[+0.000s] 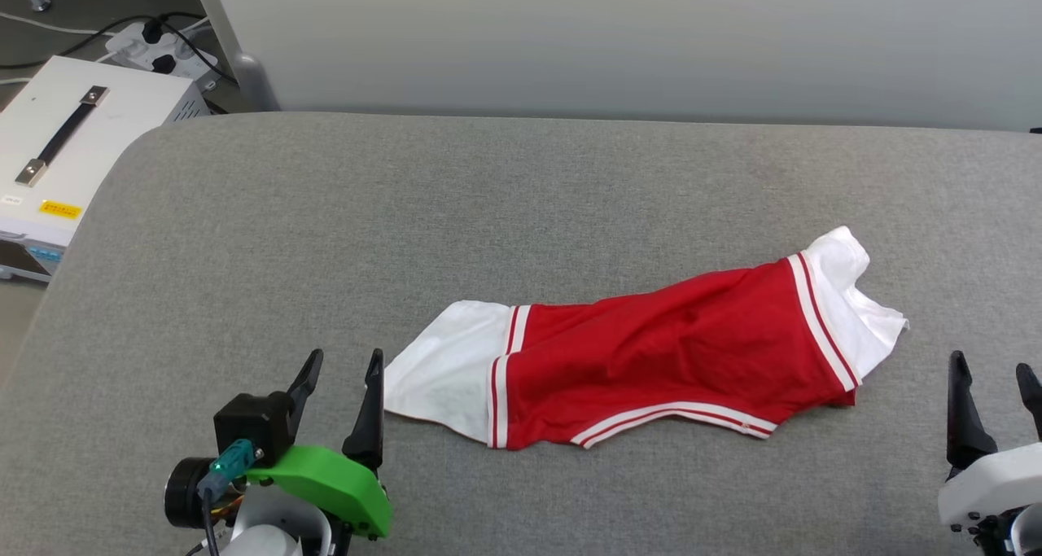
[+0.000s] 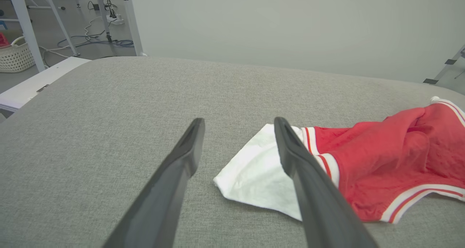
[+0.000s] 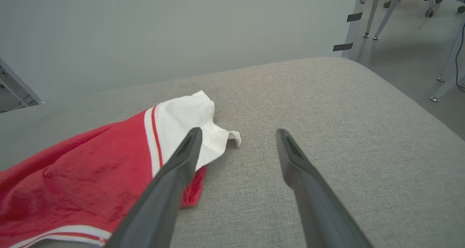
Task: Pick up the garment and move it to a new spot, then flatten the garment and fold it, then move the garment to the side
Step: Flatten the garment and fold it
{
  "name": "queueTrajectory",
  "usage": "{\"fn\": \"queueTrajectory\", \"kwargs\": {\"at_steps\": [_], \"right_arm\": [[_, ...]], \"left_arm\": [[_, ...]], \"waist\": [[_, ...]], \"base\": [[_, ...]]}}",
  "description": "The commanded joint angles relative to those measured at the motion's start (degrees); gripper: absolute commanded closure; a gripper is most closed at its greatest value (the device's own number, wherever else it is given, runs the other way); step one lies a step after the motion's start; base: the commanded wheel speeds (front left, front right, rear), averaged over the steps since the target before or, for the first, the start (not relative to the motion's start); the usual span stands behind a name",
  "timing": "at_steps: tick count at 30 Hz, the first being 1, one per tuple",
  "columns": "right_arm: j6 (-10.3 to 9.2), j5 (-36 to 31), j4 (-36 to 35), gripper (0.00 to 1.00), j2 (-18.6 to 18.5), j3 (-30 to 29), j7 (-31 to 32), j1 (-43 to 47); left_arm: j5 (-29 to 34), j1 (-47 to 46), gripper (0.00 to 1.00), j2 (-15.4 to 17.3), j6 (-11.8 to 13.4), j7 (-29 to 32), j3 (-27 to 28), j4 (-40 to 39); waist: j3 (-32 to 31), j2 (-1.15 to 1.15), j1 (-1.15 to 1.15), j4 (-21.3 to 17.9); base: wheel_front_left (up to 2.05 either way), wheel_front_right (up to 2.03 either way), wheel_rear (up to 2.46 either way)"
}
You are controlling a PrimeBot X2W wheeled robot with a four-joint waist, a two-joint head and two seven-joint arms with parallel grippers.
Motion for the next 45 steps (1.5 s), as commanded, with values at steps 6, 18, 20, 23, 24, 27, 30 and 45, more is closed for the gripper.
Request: {"fn": "queueTrajectory", "kwargs": {"at_steps": [6, 18, 20, 23, 24, 27, 30, 45], "right_arm": [[0.37, -2.4, -9.0, 0.00, 1.1, 4.4, 1.8, 5.0], [0.37, -2.7, -17.9, 0.00, 2.9, 8.0, 6.0, 8.7], [0.37, -2.6, -18.3, 0.00, 3.1, 8.0, 6.2, 8.6], [0.37, -2.2, -18.6, 0.00, 3.2, 8.2, 6.6, 8.3], [0.37, -2.0, -18.7, 0.00, 3.2, 8.4, 6.7, 8.1], [0.37, -1.6, -18.8, 0.00, 3.2, 8.8, 7.1, 7.4], [0.37, -1.2, -18.8, 0.00, 3.3, 9.4, 7.2, 6.5], [0.37, 2.2, -16.8, 0.00, 3.3, 8.2, 7.0, 5.7]], "left_arm": [[-0.4, 1.5, 0.00, 0.8, 0.5, -0.2, 1.1, -0.1], [-2.5, -0.6, 0.00, 2.9, -1.2, 8.2, -0.7, 1.4], [-3.5, -2.0, 0.00, 3.5, -2.4, 12.7, -2.0, 2.2], [-5.3, -4.8, 0.00, 4.3, -4.7, 20.6, -4.0, 3.4], [-5.6, -6.2, 0.00, 4.8, -5.5, 23.5, -4.8, 3.9], [-6.0, -10.1, 0.00, 5.3, -7.2, 27.9, -5.7, 5.4], [-5.8, -13.7, 0.00, 5.4, -8.3, 31.0, -6.3, 8.7], [-8.6, -20.5, 1.00, 0.5, -18.5, 48.8, -15.0, 22.9]], "waist": [[-0.4, 0.00, 0.00, -0.5], [0.8, 0.00, 0.00, -1.4], [1.3, 0.00, 0.00, -1.5], [2.6, 0.00, 0.00, -1.6], [3.1, 0.00, 0.00, -1.7], [4.6, 0.00, 0.00, -2.1], [6.1, 0.00, 0.00, -3.0], [10.0, 0.00, 0.00, -5.9]], "base": [[0.00, 0.00, 0.00], [0.00, 0.00, 0.00], [0.00, 0.00, 0.00], [0.00, 0.00, 0.00], [0.00, 0.00, 0.00], [0.00, 0.00, 0.00], [0.00, 0.00, 0.00], [0.00, 0.00, 0.00]]}}
